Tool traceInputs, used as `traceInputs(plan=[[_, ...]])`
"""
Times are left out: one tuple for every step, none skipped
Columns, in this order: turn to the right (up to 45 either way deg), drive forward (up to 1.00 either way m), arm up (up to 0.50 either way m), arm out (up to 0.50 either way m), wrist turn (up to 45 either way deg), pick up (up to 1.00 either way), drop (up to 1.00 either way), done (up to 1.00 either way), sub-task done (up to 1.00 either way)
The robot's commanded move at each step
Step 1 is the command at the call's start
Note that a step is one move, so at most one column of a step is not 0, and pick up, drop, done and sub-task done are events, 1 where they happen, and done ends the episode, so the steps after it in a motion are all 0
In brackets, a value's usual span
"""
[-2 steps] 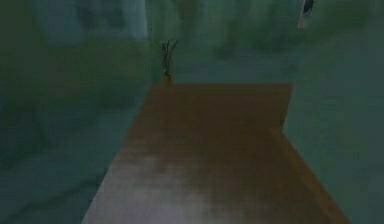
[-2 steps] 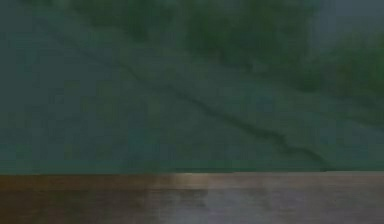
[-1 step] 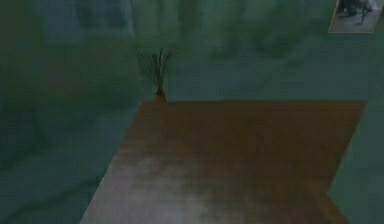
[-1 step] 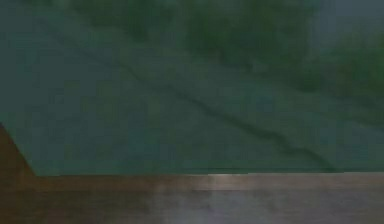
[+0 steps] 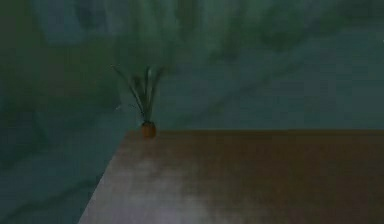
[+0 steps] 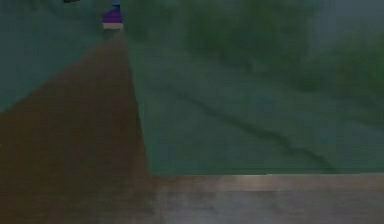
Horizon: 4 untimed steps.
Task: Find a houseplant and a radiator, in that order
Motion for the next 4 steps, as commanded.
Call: traceInputs(plan=[[0.0,1.00,0.00,0.00,0.0,0.00,0.00,0.00,0.00],[-12.0,0.00,0.00,0.00,0.0,0.00,0.00,0.00,0.00],[0.0,0.05,0.00,0.00,0.0,0.00,0.00,0.00,0.00],[-12.0,0.00,0.00,0.00,0.0,0.00,0.00,0.00,0.00]])
